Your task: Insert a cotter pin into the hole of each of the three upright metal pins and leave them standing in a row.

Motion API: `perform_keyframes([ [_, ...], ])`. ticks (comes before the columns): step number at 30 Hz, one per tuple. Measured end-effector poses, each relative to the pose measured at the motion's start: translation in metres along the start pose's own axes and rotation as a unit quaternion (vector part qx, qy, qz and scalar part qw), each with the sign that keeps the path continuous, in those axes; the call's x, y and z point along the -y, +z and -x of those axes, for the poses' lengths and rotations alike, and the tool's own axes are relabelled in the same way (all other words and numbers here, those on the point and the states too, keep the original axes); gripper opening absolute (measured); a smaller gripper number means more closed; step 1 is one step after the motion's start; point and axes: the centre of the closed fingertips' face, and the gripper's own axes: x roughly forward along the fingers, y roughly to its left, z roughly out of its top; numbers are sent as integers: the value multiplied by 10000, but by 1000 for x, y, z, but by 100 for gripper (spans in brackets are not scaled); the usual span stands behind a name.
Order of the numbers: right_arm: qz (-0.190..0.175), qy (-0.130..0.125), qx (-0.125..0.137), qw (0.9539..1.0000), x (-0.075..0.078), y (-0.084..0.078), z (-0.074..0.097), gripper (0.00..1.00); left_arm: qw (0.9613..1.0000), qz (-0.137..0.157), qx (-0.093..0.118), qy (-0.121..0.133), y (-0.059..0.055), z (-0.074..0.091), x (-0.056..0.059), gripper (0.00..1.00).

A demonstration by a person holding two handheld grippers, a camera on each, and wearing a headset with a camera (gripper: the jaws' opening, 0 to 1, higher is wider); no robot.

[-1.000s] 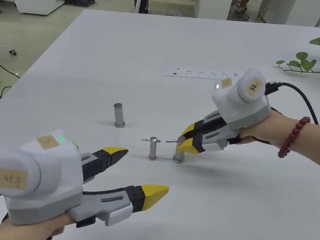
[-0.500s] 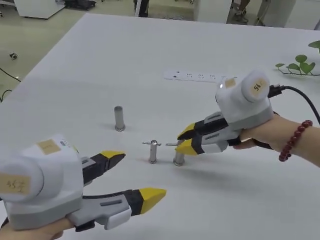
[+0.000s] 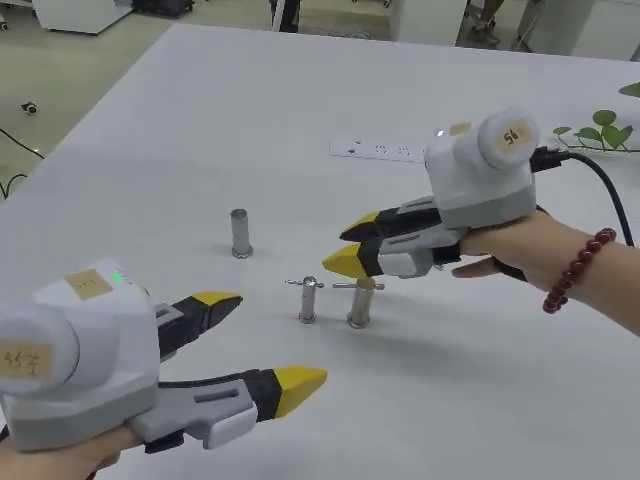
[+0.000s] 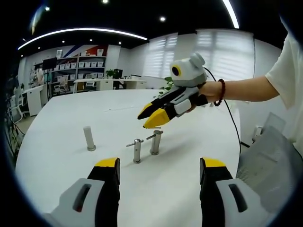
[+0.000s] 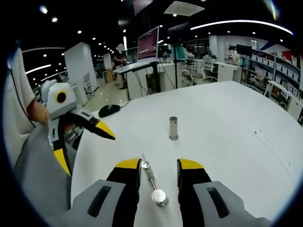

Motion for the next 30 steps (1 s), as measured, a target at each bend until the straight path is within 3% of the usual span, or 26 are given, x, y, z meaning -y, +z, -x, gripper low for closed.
perform_keyframes([
  [27,-382,-411,278,9980,16,30,-87,38,9997,-249,-57,-22,3,3,0,88],
  [30,-366,-518,326,9975,29,33,-105,38,9998,-204,-53,-40,3,2,-2,91],
])
